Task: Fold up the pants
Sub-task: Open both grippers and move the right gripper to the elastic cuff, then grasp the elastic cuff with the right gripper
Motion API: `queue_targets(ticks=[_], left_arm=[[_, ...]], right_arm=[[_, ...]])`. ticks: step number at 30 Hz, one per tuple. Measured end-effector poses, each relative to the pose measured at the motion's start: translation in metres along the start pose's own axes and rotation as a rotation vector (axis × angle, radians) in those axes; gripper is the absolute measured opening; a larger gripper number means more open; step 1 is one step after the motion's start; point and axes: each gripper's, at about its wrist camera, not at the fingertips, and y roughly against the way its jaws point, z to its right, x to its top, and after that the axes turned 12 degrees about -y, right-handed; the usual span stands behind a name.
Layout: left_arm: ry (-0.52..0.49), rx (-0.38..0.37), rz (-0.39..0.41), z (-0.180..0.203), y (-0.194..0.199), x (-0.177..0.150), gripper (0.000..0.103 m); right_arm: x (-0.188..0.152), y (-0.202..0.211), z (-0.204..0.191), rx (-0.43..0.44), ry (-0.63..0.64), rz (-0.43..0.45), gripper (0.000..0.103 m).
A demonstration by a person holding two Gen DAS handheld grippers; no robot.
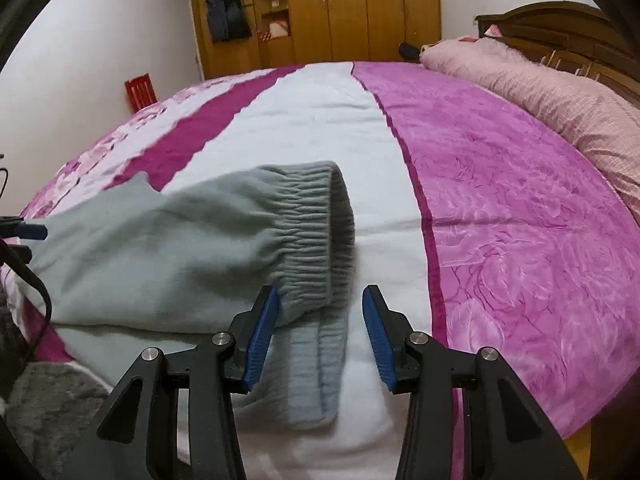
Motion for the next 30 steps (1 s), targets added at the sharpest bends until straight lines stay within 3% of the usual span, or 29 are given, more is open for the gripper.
queue_targets(ticks=[2,4,5,6,21,30], left_arm=[[-0.014,-0.011,-0.002,0.005,-0.01,0.007,0.063],[-0.03,-0.01,-0.012,0.008,-0.018,0.01,0.063],[-0.033,-0.012,-0.019,0.009,-0.021,0.011,0.063],[-0.034,-0.013,-0.022,0.01,-0.024,0.011,0.063],[0.012,0.01,-0.039,-0.011,-0.027,-0.006,0.063],[0.001,0.037,-0.048,-0.014,-0.025,-0.011,0.063]], right_arm=[[0.001,-0.001,0.004,0.023,0.022,0.006,0.041],[0.004,-0.004,0.001,0.026,0.066,0.013,0.033],[0.004,-0.005,-0.001,0.031,0.075,0.007,0.021],[0.005,-0.006,-0.001,0.054,0.072,-0.009,0.018],[0.034,0.044,-0.011,0.024,0.06,-0.13,0.018],[0.016,0.034,-0.001,-0.016,0.034,-0.254,0.018]])
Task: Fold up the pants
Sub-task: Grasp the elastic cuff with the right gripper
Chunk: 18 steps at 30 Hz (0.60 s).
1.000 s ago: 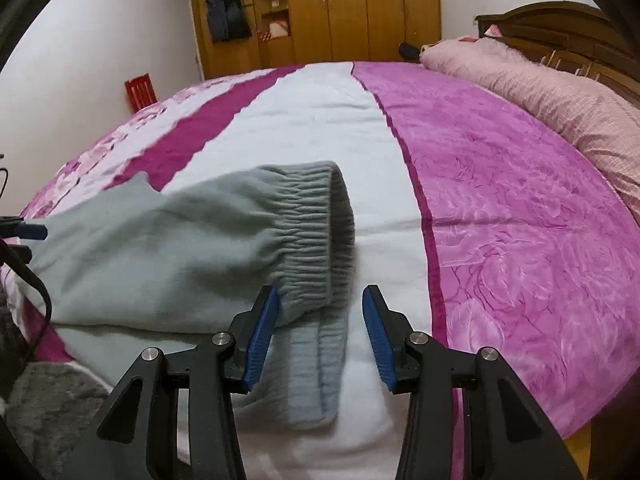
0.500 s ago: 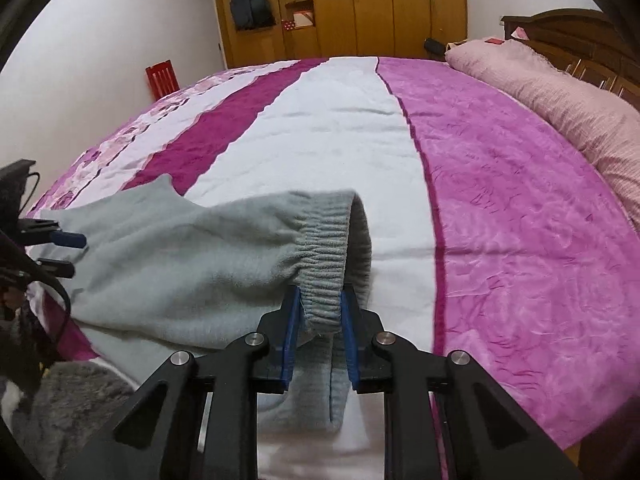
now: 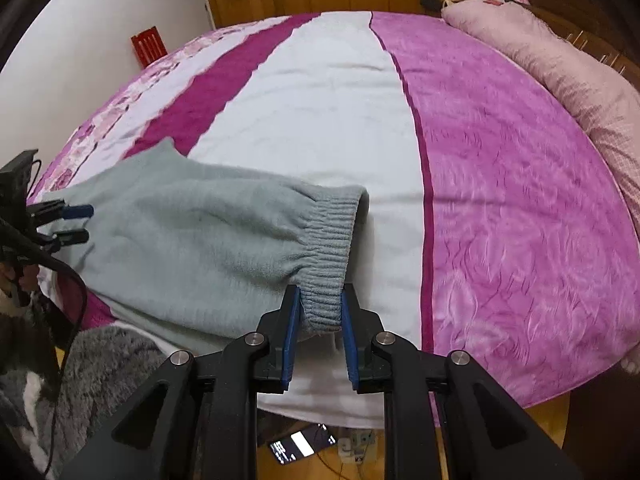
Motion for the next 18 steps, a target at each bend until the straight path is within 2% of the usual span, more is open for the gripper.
queue_targets(ticks=[8,11,14,18], left_arm=[[-0.001,0.014,-0.017,-0.002,-0.003,-0.004,0.063],[0.003,0.014,-0.023,-0.002,-0.005,-0.006,0.063],[-0.005,0.017,-0.027,0.0,-0.003,-0.008,0.063],[-0.005,0.008,-0.039,-0.002,0.001,-0.012,0.063]], right_arm=[[-0.01,-0.011,0.013,0.015,-0.038,-0.067,0.018],[-0.013,-0.022,0.015,-0.004,-0.036,-0.088,0.021],[-0.014,-0.021,0.012,-0.028,-0.022,-0.064,0.025],[-0.011,0.005,0.004,-0.052,-0.01,0.019,0.033]])
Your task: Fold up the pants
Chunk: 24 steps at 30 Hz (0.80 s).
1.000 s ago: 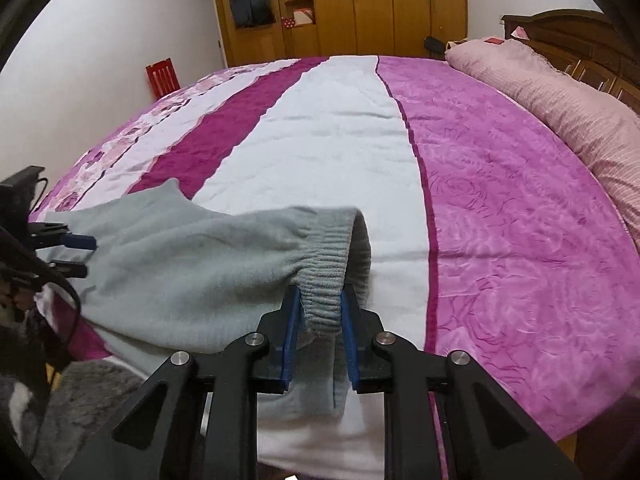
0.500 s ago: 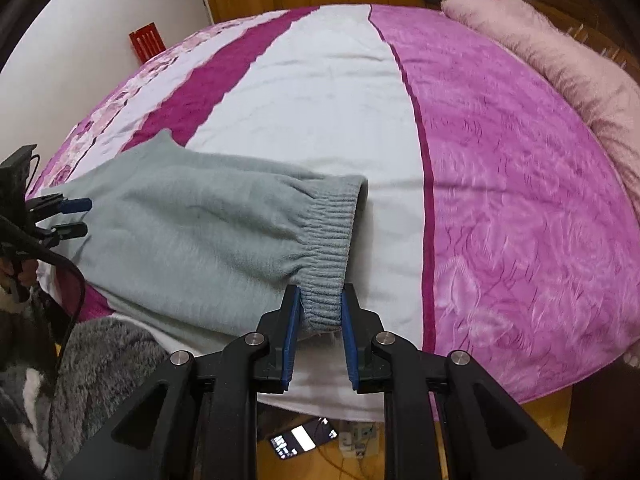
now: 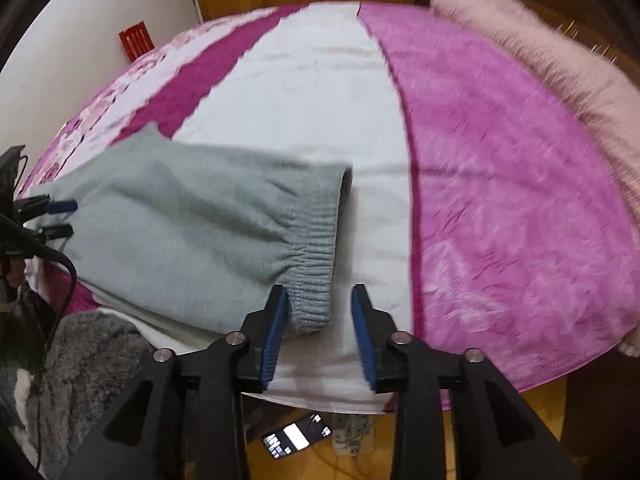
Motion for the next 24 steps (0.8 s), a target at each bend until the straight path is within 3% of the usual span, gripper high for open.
queue_targets(ticks=[5,8,10,11,15,17,21,24], left_arm=[[0.011,-0.006,-0.009,0.001,0.005,-0.013,0.063],[0.005,0.004,-0.011,0.004,0.006,-0.016,0.063],[0.004,0.008,-0.014,0.005,0.005,-0.017,0.063],[0.005,0.01,-0.016,0.005,0.005,-0.017,0.063],[0.007,0.025,-0.036,0.007,0.004,-0.023,0.063],[-0.002,0.035,-0.04,0.009,0.005,-0.03,0.063],[-0.004,0.037,-0.025,0.009,0.009,-0.037,0.063],[0.005,0.028,-0.023,0.007,0.011,-0.038,0.063]], right_arm=[[0.02,0.028,-0.027,0.043,0.033,0.111,0.034],[0.042,0.017,-0.047,0.174,0.022,0.116,0.032],[0.053,-0.011,-0.058,0.254,-0.004,0.056,0.004],[0.056,-0.033,-0.062,0.258,-0.015,0.011,0.0],[0.045,-0.101,-0.05,0.13,-0.07,-0.114,0.0],[0.037,-0.099,-0.035,0.181,-0.114,-0.044,0.0],[0.027,-0.076,-0.024,0.091,-0.119,0.093,0.0],[0.026,-0.076,-0.022,0.072,-0.106,0.091,0.0]])
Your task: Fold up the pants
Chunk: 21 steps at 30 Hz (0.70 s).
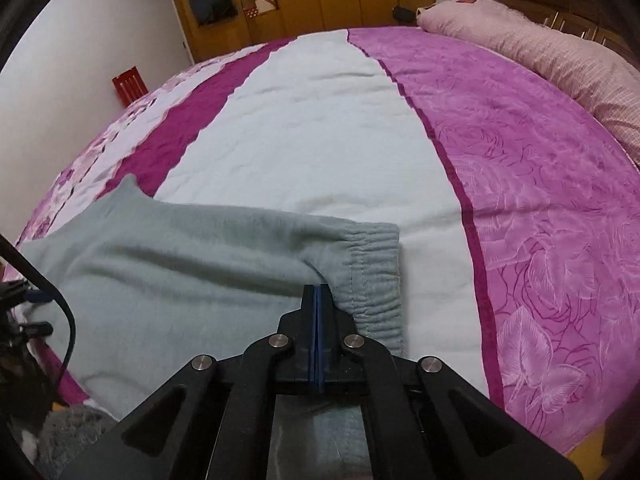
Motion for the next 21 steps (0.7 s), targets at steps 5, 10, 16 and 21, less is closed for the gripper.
queue_targets(ticks=[5,10,16,21], left_arm=[[0.035,-0.013,0.005,-0.005,0.014,-0.002,0.063],[0.1,-0.002,0.04,-0.027,0.045,-0.014,0.063],[0.195,0.052,0.078,-0.067,0.078,-0.034,0.063],[0.285,0.109,0.117,-0.104,0.112,-0.059,0.064]], right_arm=[[0.0,0.007,-0.019,-0.126,0.033,0.001,0.002],[-0.019,0.053,-0.081,-0.116,0.218,0.123,0.02],[-0.037,0.073,-0.166,0.012,0.291,0.147,0.024],[-0.064,0.07,-0.258,0.187,0.393,0.142,0.024]])
